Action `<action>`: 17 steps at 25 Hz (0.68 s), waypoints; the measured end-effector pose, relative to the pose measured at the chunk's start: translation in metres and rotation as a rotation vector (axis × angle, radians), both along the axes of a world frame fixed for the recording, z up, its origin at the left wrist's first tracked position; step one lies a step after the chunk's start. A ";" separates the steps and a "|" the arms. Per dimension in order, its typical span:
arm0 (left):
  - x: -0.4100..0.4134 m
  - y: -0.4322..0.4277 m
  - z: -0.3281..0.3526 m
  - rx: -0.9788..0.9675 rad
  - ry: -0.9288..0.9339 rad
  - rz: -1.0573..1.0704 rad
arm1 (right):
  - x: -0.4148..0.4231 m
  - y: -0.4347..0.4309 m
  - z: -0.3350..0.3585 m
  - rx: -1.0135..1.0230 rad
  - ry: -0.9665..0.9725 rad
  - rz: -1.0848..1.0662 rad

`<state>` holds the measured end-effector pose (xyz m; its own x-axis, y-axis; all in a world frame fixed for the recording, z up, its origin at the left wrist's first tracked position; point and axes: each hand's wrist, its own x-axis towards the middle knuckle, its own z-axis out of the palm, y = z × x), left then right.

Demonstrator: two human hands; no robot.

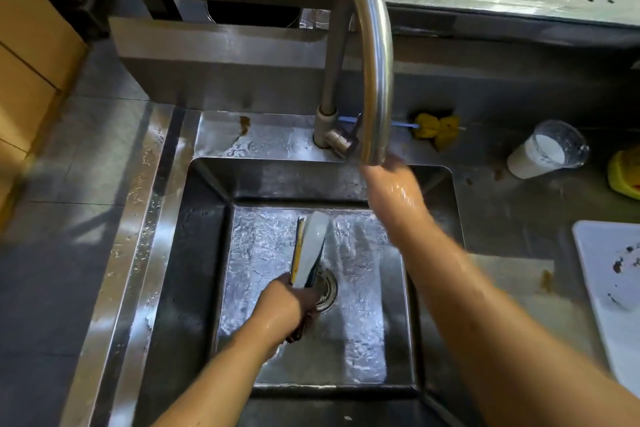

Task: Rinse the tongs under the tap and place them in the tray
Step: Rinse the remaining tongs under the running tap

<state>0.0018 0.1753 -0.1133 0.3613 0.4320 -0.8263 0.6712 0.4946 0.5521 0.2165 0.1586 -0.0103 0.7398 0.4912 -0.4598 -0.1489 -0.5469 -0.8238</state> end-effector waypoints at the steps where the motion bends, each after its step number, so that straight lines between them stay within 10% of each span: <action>1: 0.002 -0.002 0.005 -0.035 -0.016 0.016 | -0.016 -0.021 -0.010 -0.048 0.089 0.028; 5: 0.012 -0.023 0.023 0.052 -0.063 -0.109 | -0.093 -0.070 -0.047 -0.058 0.426 0.201; 12: 0.007 -0.021 0.098 0.410 -0.049 -0.830 | -0.097 -0.094 -0.029 -0.021 0.330 -0.039; 17: 0.005 -0.012 0.121 0.268 0.028 -0.683 | -0.086 -0.121 -0.010 -0.147 0.498 0.190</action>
<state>0.0069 0.1636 0.0073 0.6025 0.3061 -0.7370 0.7973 -0.1887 0.5734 0.1301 0.0374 -0.0206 0.3200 0.4988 -0.8055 -0.3886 -0.7063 -0.5917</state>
